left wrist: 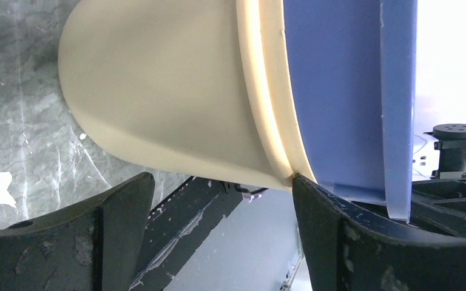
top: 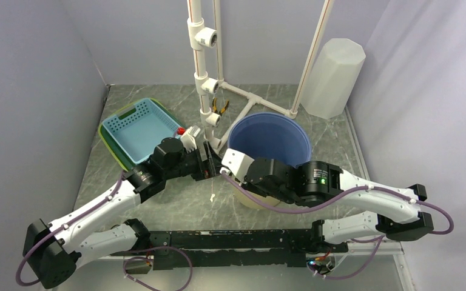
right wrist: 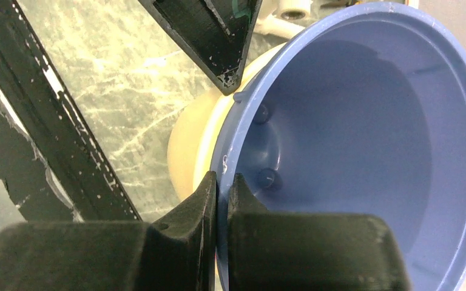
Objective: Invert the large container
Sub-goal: Adjust the container at the center of the board.
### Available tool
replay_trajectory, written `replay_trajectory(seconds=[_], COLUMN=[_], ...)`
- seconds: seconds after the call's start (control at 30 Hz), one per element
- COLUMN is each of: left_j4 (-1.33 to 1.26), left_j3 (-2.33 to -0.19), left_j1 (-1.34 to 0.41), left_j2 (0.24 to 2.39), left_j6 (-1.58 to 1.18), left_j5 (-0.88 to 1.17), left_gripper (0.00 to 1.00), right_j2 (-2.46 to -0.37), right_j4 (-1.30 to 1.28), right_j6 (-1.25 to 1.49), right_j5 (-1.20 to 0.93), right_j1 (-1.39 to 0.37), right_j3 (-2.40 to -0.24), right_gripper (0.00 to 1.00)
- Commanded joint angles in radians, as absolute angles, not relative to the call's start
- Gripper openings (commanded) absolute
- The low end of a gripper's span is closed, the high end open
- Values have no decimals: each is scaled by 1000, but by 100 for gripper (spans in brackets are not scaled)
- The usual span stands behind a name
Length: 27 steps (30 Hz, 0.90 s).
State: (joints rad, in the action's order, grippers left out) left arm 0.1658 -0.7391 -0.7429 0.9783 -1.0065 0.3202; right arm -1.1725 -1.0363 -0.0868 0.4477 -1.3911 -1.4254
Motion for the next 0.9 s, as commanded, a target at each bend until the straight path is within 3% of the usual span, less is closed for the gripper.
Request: replay_trajectory(seconds=[0.0,0.13,0.27,0.4,0.6,0.87], left_j4=[190,194,166,158,173,191], left_j3=[-765,-765,-757,-761,-753,-759], left_j1=[-739,-739,-739,-739,-739,-739], left_j2=[988,992,1002,1021,1013,1009], left_j6=[-970,-980,-992,-995,-996,-988], left_j5=[235,235,228,245,233,218], left_gripper=[89,89,92,92,92,92], right_j2=[-1094,-1094,-1080,-1080,-898,-966], right_j4=[-649,-616,-594,-570,-331,-426], right_j6=[-178,-197,-251,-257,-269,-254], right_j5=[492,535,401,486,396,501], right_j1=[-1423,-1422,-1423,-1422,-1422,-1423], right_j3=[-1441,-1424,-1342,-1353,-1228,-1299], right_gripper=[0,0,0,0,0,0])
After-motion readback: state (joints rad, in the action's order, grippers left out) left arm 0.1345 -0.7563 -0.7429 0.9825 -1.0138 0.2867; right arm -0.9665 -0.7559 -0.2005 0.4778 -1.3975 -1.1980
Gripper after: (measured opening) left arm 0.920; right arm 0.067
